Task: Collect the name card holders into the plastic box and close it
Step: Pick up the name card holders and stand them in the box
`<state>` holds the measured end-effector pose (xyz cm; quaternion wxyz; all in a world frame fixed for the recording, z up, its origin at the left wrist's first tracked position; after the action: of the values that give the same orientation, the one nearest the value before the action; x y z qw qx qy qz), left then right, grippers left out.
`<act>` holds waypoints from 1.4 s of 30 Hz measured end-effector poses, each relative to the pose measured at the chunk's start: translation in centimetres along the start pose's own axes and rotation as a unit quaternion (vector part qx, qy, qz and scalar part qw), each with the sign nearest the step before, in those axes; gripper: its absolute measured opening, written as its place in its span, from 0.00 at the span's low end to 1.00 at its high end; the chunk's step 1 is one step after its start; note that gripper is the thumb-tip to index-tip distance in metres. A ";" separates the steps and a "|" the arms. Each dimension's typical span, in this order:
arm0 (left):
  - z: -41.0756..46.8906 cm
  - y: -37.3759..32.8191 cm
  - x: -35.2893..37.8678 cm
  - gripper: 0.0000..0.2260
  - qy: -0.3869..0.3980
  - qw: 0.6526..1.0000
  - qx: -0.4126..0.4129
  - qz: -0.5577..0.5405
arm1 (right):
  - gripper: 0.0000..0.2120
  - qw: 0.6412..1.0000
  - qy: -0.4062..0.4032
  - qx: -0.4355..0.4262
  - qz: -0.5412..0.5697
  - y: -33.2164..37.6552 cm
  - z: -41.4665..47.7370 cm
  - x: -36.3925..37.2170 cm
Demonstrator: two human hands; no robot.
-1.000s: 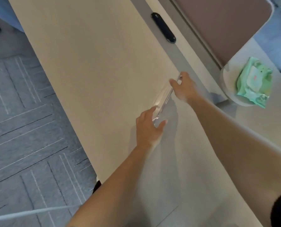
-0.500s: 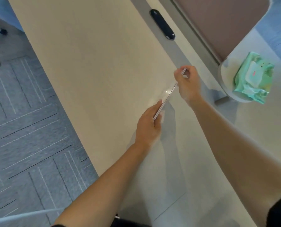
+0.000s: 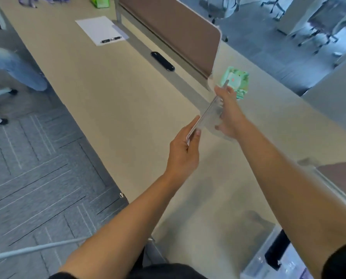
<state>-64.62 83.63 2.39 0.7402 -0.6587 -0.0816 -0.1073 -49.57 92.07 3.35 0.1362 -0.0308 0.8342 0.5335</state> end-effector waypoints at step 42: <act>-41.6 -0.5 30.6 0.37 0.433 0.865 -0.254 -0.019 | 0.35 0.981 -0.191 0.012 -0.031 -22.0 -45.1 -36.4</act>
<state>-36.09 40.67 5.97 0.5058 -0.7097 0.2648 -0.4129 -19.07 38.69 11.16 0.3103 0.0474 0.7979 0.5146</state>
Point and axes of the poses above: each hand's wrist, its own z-axis towards the middle knuckle, its own x-axis out of the palm, y = z × x, the point moved 8 cm from there along z, towards the middle knuckle, and after that the axes turned 15 degrees about -z, right-handed, at the moved point
